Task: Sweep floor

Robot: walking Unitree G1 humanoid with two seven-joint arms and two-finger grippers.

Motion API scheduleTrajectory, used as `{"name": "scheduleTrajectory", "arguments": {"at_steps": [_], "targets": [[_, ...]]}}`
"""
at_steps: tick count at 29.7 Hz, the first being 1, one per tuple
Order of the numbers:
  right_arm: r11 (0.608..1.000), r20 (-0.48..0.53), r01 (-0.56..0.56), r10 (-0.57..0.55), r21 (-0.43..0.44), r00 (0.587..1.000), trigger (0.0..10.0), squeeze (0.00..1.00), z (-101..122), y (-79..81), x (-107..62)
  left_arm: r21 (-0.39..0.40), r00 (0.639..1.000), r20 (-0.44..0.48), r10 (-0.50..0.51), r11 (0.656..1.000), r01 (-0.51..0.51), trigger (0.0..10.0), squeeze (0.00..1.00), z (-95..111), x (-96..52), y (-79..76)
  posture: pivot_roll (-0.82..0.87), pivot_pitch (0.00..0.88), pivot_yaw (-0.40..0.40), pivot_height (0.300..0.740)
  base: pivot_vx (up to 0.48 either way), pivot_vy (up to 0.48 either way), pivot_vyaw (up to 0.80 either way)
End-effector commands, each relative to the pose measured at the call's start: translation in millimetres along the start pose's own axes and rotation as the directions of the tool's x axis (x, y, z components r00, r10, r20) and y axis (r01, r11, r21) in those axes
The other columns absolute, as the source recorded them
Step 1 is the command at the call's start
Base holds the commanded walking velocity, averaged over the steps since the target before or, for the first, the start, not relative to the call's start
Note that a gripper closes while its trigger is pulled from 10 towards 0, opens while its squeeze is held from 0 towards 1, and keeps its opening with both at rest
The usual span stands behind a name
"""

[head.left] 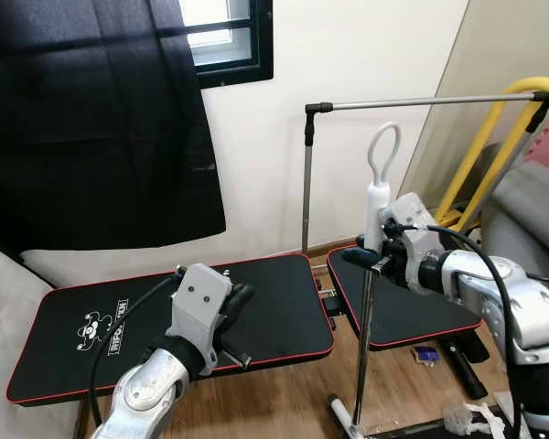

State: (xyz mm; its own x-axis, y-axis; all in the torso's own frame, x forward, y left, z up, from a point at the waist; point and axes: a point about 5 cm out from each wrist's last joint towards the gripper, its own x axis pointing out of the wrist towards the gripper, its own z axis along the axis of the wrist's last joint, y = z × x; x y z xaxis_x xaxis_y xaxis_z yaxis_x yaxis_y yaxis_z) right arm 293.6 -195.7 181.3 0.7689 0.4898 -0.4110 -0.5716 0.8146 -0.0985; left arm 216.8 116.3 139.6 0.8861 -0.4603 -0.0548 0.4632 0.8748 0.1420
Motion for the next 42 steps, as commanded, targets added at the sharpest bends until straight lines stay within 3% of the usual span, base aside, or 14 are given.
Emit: {"name": "scheduleTrajectory", "arguments": {"at_steps": [1,18,26,33,42], "targets": [[1.0,-0.009,0.011,-0.012,-0.017,1.0,10.0,0.0,0.8,-0.5,-3.6,0.008,1.0,-0.004,-0.009,1.0,0.009,10.0,0.0,-2.3,1.0,-1.3,-0.13,0.017,-0.024,0.74,0.0,0.0,-0.8],[0.996,-0.05,-0.091,0.09,-0.013,0.995,10.0,0.0,-5.7,16.2,-2.2,0.017,1.0,-0.002,0.003,1.0,-0.003,10.0,0.0,-2.1,1.5,1.1,-0.13,0.016,-0.017,0.74,0.0,0.0,-0.8],[0.982,0.032,-0.106,0.112,-0.155,0.993,10.0,0.0,1.3,22.3,4.5,0.048,0.996,0.01,0.091,0.995,-0.092,10.0,0.0,-1.2,2.3,9.8,-0.12,0.006,-0.023,0.74,0.0,0.0,-0.8],[0.968,0.065,-0.11,0.128,-0.227,0.99,10.0,0.0,4.6,23.8,6.0,0.039,0.994,0.012,0.111,0.993,-0.112,10.0,0.0,-2.0,1.7,10.3,-0.12,0.0,-0.029,0.74,0.0,0.0,-0.8],[0.931,0.095,-0.199,0.238,-0.305,0.967,10.0,0.0,8.0,32.1,4.0,0.033,0.995,0.003,0.104,0.994,-0.104,10.0,0.0,-4.2,1.7,9.3,-0.12,0.0,-0.028,0.74,0.0,0.0,-0.8]]}}
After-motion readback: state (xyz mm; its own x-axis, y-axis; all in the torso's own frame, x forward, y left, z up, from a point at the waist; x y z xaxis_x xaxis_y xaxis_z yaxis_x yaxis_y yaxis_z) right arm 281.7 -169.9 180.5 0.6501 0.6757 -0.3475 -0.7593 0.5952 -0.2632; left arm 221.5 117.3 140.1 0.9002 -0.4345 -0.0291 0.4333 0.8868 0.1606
